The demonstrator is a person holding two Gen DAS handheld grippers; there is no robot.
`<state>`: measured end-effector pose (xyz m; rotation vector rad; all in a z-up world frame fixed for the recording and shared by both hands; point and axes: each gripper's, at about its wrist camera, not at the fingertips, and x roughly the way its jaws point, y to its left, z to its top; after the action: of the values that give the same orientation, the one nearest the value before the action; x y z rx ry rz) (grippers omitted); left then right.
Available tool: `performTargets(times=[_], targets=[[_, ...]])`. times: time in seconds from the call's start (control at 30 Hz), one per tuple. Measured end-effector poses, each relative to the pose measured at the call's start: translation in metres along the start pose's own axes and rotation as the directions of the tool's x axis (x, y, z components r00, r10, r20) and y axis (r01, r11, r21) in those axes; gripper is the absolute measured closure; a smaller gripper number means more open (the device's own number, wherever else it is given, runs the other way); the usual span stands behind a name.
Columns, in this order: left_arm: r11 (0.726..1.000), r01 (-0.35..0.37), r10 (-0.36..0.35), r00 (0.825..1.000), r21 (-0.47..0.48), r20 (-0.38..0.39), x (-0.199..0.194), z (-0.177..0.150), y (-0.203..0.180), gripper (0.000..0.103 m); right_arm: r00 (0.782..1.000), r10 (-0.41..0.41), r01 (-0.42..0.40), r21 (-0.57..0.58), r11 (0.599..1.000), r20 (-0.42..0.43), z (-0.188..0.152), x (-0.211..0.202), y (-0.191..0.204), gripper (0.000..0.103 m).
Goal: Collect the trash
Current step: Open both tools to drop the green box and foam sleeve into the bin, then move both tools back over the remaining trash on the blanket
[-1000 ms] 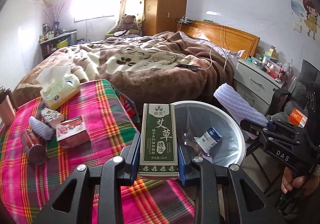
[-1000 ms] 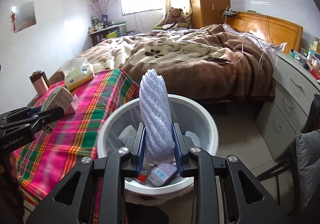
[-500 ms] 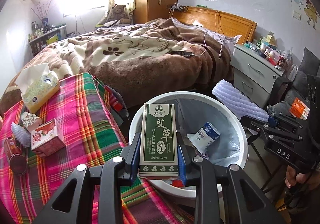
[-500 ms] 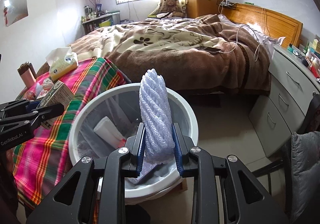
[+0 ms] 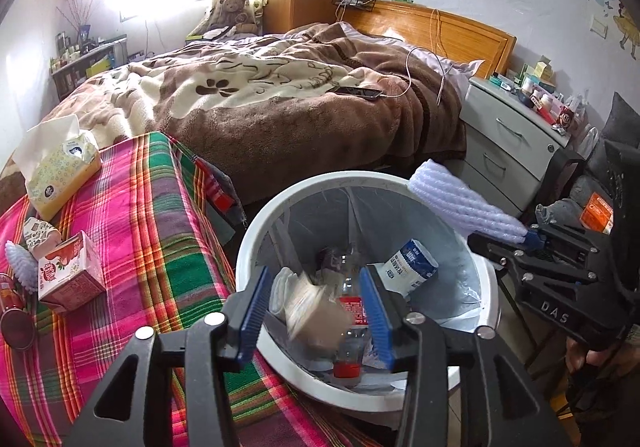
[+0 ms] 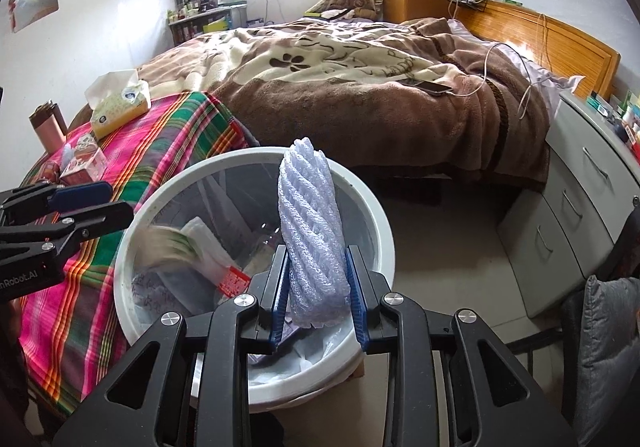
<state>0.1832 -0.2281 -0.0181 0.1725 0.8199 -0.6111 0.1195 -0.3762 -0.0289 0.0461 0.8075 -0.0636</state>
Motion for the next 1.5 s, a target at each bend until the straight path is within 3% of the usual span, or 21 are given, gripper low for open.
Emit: performTargets(times=[0.07, 0.13, 0.2, 0.97, 1.5], targets=[[1.0, -0.008, 0.008, 1.0, 0.0, 0.006, -0.001, 0.001, 0.0, 0.048, 1.0, -0.008, 0.008, -0.01, 1.0, 0.0, 0.0, 0.0, 0.001, 0.068], [1.0, -0.007, 0.007, 1.0, -0.004, 0.009, -0.003, 0.0, 0.001, 0.048, 1.0, -0.012, 0.012, -0.014, 1.0, 0.003, -0.001, -0.001, 0.001, 0.05], [1.0, -0.006, 0.006, 1.0, -0.007, 0.01, -0.004, -0.001, 0.003, 0.048, 1.0, -0.012, 0.012, -0.008, 1.0, 0.007, -0.001, -0.002, 0.0, 0.046], [0.999, -0.032, 0.035, 0.997, -0.043, 0.07, -0.056, -0.019, 0.024, 0.048, 0.997, -0.014, 0.014, 0.006, 1.0, 0.08, -0.001, -0.027, 0.015, 0.046], [0.992, -0.075, 0.088, 0.987, -0.102, 0.133, -0.095, -0.032, 0.066, 0.048, 0.991, 0.035, -0.034, -0.008, 0.999, 0.128, 0.001, -0.034, 0.048, 0.046]])
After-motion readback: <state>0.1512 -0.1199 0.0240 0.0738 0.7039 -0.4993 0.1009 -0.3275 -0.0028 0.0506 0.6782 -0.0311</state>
